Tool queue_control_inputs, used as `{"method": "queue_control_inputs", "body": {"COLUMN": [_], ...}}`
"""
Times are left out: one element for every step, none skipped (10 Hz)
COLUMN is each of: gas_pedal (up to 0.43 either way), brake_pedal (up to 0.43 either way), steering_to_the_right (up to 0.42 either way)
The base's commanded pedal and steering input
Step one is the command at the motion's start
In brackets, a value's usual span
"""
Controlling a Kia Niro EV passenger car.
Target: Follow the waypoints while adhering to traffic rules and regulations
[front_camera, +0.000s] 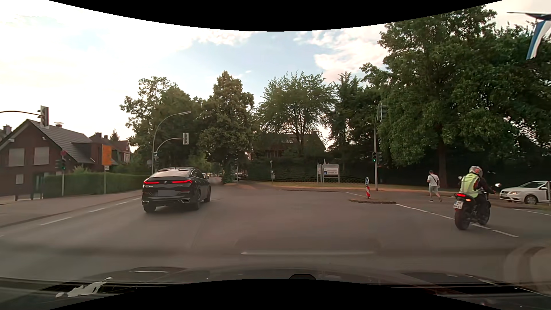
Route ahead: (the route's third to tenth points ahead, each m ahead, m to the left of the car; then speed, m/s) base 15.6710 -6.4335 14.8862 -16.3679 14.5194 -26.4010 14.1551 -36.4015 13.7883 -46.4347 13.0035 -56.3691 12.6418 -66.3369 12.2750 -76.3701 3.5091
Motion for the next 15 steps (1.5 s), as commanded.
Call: {"method": "queue_control_inputs", "body": {"gas_pedal": [0.059, 0.059, 0.059, 0.059, 0.067, 0.098, 0.11, 0.11, 0.11, 0.118, 0.13, 0.13, 0.13, 0.138, 0.15], "brake_pedal": [0.0, 0.0, 0.0, 0.0, 0.0, 0.0, 0.0, 0.0, 0.0, 0.0, 0.0, 0.0, 0.0, 0.0, 0.0], "steering_to_the_right": [0.18, 0.218, 0.248, 0.277, 0.298, 0.308, 0.314, 0.327, 0.346, 0.366, 0.389, 0.416, 0.436, 0.461, 0.492]}}
